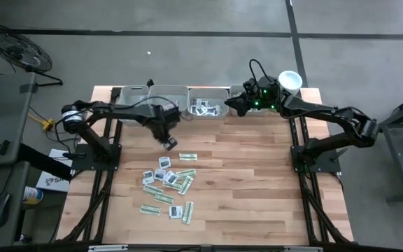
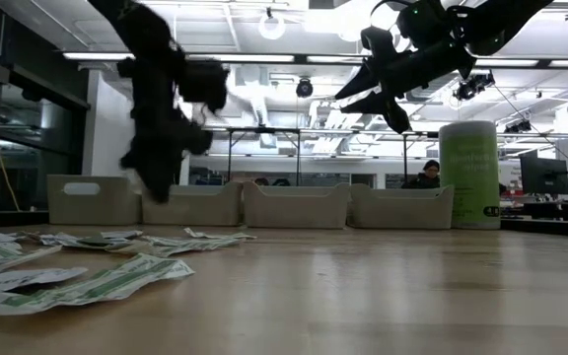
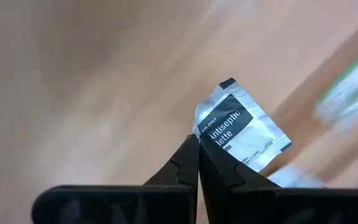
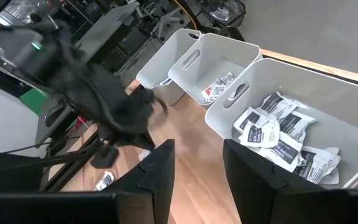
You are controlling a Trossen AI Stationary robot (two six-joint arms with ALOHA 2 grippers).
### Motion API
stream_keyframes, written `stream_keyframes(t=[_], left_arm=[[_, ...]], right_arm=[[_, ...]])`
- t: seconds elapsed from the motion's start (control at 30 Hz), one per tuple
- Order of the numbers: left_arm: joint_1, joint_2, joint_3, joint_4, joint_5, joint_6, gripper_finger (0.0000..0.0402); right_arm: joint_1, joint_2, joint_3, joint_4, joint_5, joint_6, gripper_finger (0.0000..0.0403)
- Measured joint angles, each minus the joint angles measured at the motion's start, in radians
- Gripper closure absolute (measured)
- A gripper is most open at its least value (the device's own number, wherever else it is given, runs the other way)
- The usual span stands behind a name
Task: Pick & Place First Aid Supplies
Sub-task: Put the gray towelette pack into the middle right gray bin
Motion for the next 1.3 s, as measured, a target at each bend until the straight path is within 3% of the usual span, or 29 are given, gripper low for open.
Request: stream_keyframes(t=[0.23,0.43,0.6,0.9,1.3], left_arm=[[-0.001,-0.086,0.127,0.001,0.004,0.006,0.0401],[-0.012,-0.128,0.258,0.074,-0.092,0.026,0.0401],[-0.026,-0.132,0.338,0.187,-0.187,0.081,0.0401],[-0.043,-0.113,0.349,0.393,-0.339,0.119,0.0401],[0.053,0.069,0.348,0.476,-0.313,0.136,0.0401]], right_arm=[[0.008,0.0,0.0,0.0,0.0,0.0,0.0272],[0.066,0.0,0.0,0.011,0.016,-0.016,0.0272],[0.158,0.002,0.0,0.093,0.148,-0.049,0.0272],[0.282,0.007,0.0,0.194,0.37,-0.173,0.0272],[0.27,0.006,0.0,0.195,0.378,-0.188,0.0272]])
